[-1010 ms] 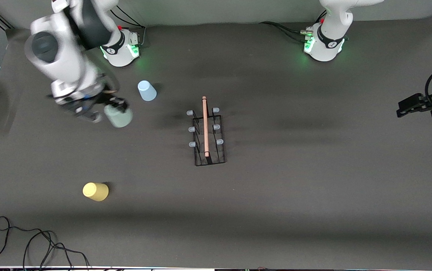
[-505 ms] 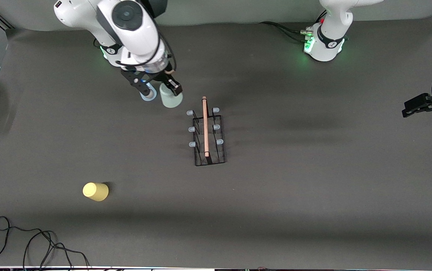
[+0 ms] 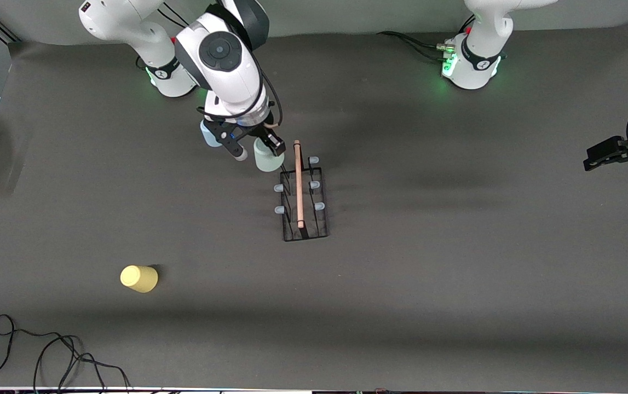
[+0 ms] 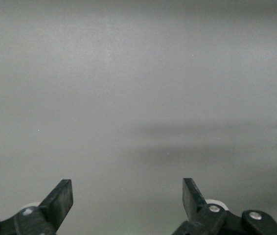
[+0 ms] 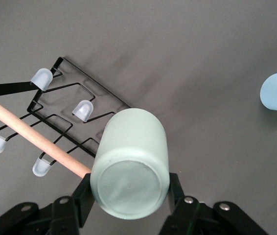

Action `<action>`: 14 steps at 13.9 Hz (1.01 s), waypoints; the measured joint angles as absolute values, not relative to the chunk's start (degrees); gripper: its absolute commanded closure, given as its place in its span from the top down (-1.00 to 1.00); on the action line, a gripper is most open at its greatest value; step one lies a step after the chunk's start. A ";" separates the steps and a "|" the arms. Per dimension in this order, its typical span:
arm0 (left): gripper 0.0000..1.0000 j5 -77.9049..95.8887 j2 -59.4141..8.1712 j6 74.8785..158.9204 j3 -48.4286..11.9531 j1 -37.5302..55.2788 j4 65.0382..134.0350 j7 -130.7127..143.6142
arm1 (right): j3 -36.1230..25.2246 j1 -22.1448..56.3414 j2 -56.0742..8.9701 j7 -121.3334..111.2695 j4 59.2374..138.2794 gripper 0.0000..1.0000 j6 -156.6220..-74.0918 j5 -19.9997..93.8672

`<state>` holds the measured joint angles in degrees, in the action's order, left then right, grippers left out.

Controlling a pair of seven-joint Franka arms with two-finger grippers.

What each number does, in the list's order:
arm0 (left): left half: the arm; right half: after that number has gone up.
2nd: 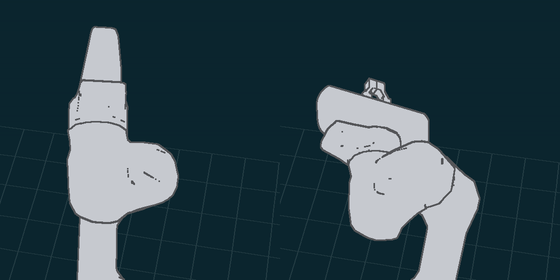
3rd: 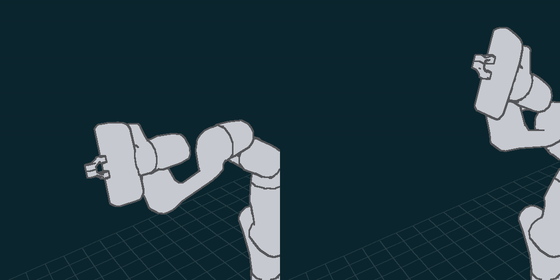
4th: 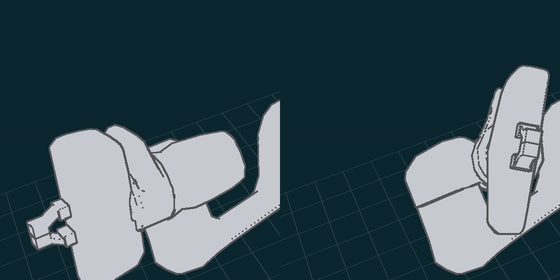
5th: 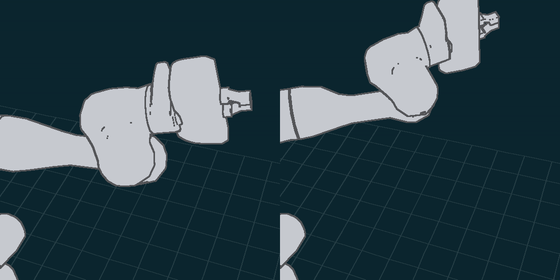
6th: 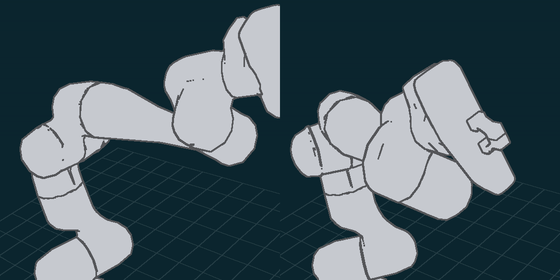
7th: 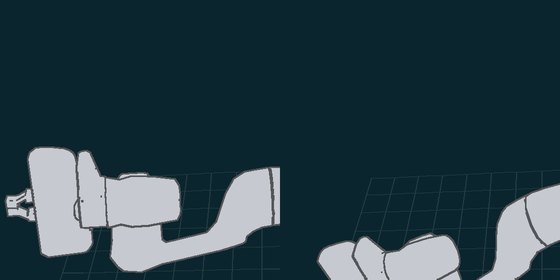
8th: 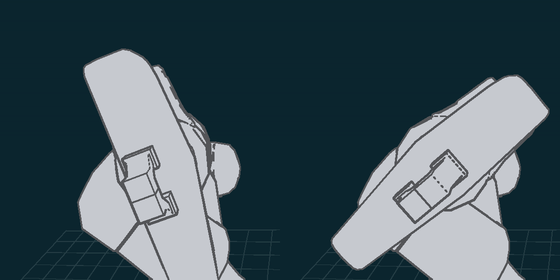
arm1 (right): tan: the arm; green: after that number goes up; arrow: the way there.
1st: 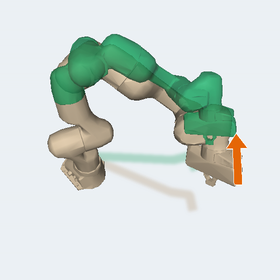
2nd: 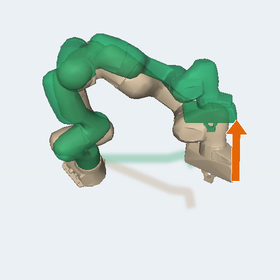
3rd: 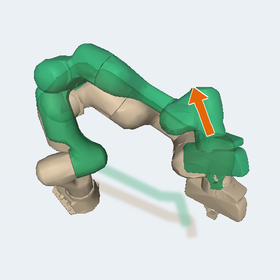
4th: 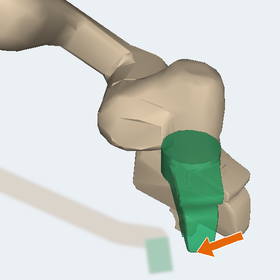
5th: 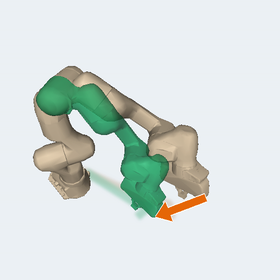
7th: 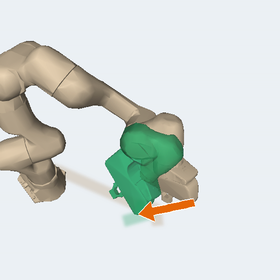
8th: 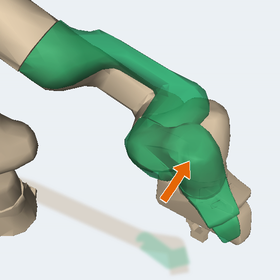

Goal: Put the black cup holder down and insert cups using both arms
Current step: 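Carry the green cup with the right gripper into a holder slot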

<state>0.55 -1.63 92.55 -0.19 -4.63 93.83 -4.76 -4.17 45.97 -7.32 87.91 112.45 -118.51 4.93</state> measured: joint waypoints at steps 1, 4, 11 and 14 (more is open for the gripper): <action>1.00 0.55 -1.64 92.55 -0.19 -4.63 93.91 -4.76 | -4.17 45.97 -7.93 88.05 112.47 -0.59 -119.32 4.94; 1.00 0.55 -1.69 92.55 -0.19 -4.63 93.99 -4.77 | -4.14 46.34 -9.67 88.20 113.02 -0.59 -122.08 5.03; 1.00 0.65 -1.69 93.20 -0.19 -4.71 94.01 -5.78 | -4.32 46.75 -13.22 88.87 115.62 1.00 -127.80 5.14; 1.00 1.46 -1.71 95.19 -0.41 -4.68 94.03 -5.83 | -5.07 46.67 -12.53 88.87 112.74 1.00 -123.47 5.17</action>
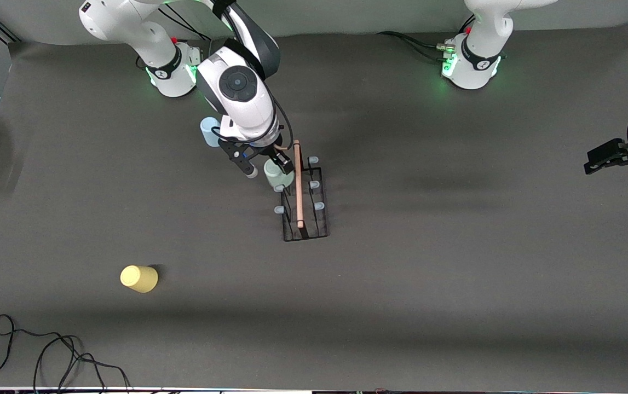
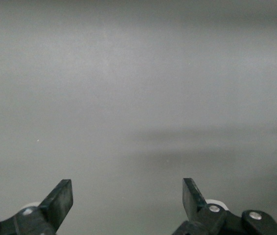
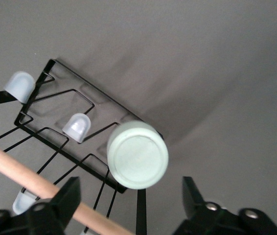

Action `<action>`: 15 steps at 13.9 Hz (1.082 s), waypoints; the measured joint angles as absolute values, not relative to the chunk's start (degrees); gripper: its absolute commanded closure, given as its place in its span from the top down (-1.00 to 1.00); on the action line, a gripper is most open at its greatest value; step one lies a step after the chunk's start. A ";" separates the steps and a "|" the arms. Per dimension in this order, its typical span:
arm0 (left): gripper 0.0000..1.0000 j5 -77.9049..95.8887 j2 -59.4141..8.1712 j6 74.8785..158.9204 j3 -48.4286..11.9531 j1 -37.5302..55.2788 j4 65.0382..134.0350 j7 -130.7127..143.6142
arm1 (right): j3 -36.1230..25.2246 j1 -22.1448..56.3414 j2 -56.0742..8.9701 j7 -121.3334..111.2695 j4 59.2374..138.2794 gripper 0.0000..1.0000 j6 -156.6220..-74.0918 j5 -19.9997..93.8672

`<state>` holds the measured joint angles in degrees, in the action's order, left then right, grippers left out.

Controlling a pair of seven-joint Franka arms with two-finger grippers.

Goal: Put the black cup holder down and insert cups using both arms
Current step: 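Open the right gripper and move it to the yellow cup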

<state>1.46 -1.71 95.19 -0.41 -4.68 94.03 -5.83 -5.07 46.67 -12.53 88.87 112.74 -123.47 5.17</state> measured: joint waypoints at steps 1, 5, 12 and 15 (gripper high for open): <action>1.00 1.63 -1.71 95.18 -0.64 -4.65 94.04 -5.81 | -5.26 46.65 -12.11 88.87 110.06 1.00 -119.24 5.18; 1.00 1.69 -1.71 95.17 -1.41 -3.72 94.03 -4.74 | -9.77 46.65 -10.64 84.47 100.03 1.00 -106.09 5.16; 1.00 0.59 -1.69 94.44 -1.55 -2.33 93.98 -3.29 | -32.47 45.97 -12.35 34.68 98.19 1.00 -104.54 4.98; 1.00 0.24 -1.52 93.50 -1.50 -2.33 93.55 -3.30 | -37.11 42.08 -15.92 12.36 98.25 1.00 -109.31 5.20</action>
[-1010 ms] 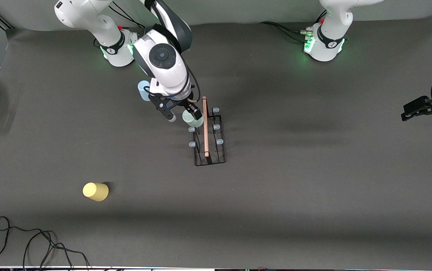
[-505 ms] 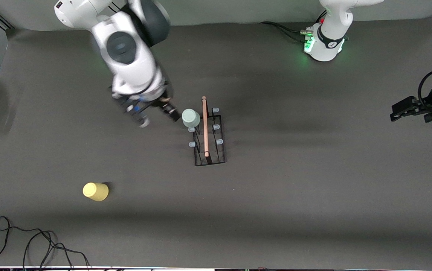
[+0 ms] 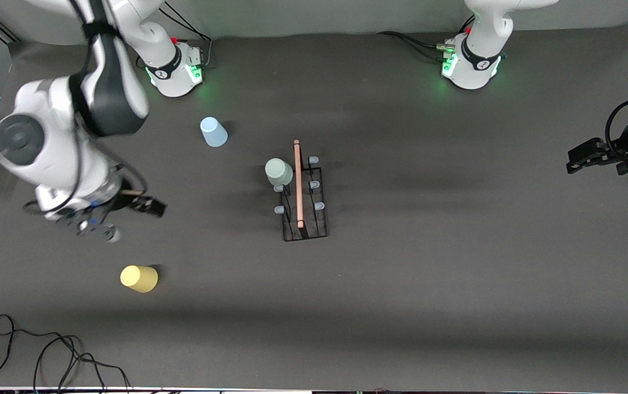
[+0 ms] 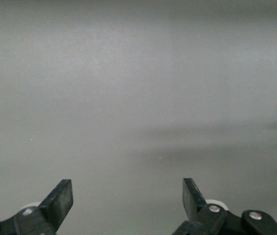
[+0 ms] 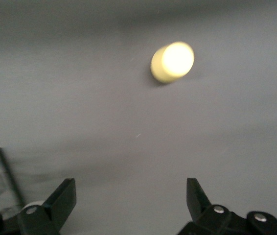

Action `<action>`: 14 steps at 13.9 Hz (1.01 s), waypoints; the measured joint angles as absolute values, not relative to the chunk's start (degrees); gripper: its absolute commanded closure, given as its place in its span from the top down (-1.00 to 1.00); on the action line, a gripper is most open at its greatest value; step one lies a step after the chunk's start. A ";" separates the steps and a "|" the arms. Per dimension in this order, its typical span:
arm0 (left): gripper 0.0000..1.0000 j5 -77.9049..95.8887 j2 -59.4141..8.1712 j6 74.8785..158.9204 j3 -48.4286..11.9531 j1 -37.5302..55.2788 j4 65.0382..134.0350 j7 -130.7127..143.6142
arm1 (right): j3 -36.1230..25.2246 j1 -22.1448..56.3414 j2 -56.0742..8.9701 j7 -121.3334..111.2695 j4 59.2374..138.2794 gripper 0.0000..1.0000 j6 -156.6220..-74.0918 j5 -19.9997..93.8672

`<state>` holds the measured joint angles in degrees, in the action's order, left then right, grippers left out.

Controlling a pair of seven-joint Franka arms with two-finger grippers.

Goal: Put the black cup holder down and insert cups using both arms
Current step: 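Open the right gripper and move it to the yellow cup, then grasp the yellow cup with the right gripper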

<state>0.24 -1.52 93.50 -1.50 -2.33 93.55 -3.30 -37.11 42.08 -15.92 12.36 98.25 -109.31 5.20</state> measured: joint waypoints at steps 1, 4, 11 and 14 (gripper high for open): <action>1.00 0.21 -1.52 93.18 -1.51 -2.33 93.34 -3.30 | -37.20 39.90 -17.38 6.53 98.26 1.00 -111.34 5.87; 1.00 0.22 -1.52 92.95 -1.51 -2.33 93.07 -3.28 | -37.20 35.03 -22.54 -7.18 98.24 1.00 -117.15 11.53; 1.00 0.22 -1.53 92.85 -1.46 -2.33 92.95 -3.28 | -36.90 28.99 -36.37 -22.11 92.08 1.00 -123.09 24.80; 1.00 0.22 -1.55 92.79 -1.45 -2.33 92.97 -3.27 | -36.62 27.16 -42.04 -24.97 88.11 1.00 -123.24 29.98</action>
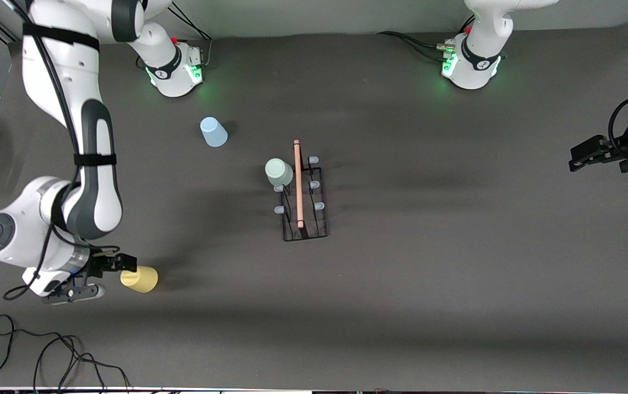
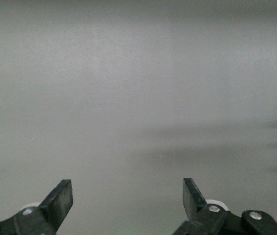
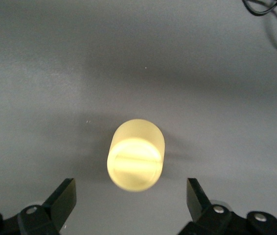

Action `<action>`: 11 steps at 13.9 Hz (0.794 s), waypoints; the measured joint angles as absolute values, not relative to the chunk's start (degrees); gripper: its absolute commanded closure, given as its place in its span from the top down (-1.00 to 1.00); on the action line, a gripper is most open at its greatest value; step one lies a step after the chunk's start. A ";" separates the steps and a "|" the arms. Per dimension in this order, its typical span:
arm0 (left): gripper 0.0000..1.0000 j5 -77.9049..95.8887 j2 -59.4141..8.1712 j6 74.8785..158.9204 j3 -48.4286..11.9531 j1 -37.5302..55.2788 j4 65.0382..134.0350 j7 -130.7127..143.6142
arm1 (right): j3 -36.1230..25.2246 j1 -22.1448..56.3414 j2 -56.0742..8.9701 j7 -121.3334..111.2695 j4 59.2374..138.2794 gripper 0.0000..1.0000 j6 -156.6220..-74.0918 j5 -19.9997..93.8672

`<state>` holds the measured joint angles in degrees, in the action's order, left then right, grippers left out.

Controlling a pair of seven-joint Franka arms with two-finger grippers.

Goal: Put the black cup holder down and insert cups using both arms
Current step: 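Grasp the yellow cup with the right gripper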

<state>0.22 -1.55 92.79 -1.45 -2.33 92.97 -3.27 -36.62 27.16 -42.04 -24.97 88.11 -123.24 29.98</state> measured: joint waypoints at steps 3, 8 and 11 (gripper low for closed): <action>1.00 0.22 -1.55 92.74 -1.44 -2.33 92.99 -3.28 | -35.69 26.80 -45.69 -25.06 86.49 1.00 -125.96 31.86; 1.00 0.22 -1.67 92.74 -1.38 -2.33 93.06 -3.28 | -34.32 26.73 -47.79 -25.06 86.28 0.79 -127.00 32.73; 1.00 0.22 -1.70 92.77 -1.22 -2.37 93.09 -3.28 | -34.32 26.41 -48.05 -25.06 87.09 0.62 -126.95 32.74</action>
